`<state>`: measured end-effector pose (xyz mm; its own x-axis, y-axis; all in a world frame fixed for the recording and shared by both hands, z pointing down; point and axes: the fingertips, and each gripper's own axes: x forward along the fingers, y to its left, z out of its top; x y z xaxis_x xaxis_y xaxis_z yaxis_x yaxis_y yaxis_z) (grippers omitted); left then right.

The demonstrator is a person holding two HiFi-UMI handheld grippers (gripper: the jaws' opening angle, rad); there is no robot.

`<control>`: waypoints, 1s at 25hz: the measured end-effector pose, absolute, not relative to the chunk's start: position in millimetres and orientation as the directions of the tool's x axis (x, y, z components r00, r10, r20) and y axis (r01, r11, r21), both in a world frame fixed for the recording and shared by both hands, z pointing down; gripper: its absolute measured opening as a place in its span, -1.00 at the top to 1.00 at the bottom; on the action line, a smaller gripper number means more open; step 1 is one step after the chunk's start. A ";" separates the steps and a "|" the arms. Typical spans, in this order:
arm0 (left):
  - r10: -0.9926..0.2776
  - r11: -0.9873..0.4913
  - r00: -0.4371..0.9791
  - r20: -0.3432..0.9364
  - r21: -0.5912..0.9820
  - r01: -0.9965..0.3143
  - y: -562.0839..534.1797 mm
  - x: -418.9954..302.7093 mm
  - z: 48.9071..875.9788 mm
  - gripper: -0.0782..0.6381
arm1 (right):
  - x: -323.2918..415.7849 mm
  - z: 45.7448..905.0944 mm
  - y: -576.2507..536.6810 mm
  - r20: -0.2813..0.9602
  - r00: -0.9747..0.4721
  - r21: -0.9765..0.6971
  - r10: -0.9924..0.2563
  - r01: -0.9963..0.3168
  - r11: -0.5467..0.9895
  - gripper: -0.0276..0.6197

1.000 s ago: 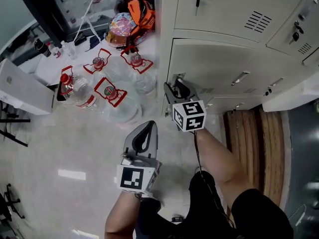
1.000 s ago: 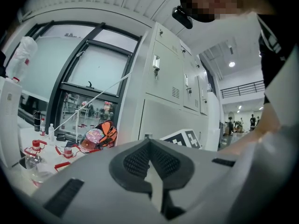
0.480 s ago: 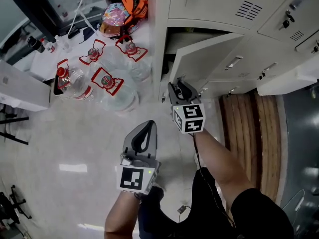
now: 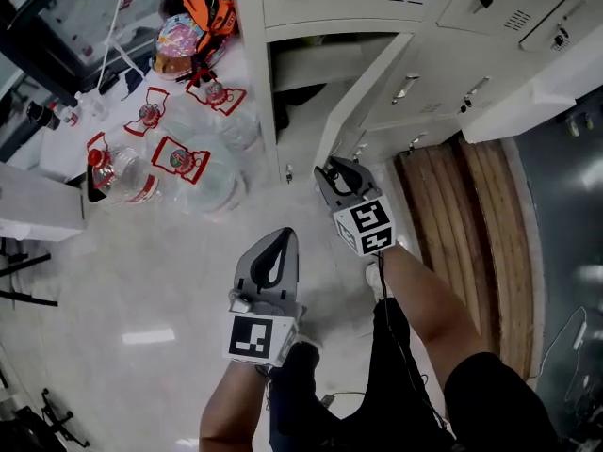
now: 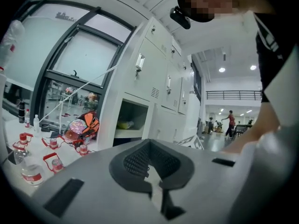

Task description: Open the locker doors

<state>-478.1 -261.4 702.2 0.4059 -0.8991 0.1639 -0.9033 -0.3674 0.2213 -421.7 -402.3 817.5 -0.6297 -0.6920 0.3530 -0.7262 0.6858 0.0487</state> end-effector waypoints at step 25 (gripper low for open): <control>-0.888 -0.401 0.437 0.140 0.225 -0.888 -230.7 -354.3 719.0 0.79 | -272.4 800.8 -351.9 0.259 -0.535 -0.025 -0.805 -0.836 0.548 0.36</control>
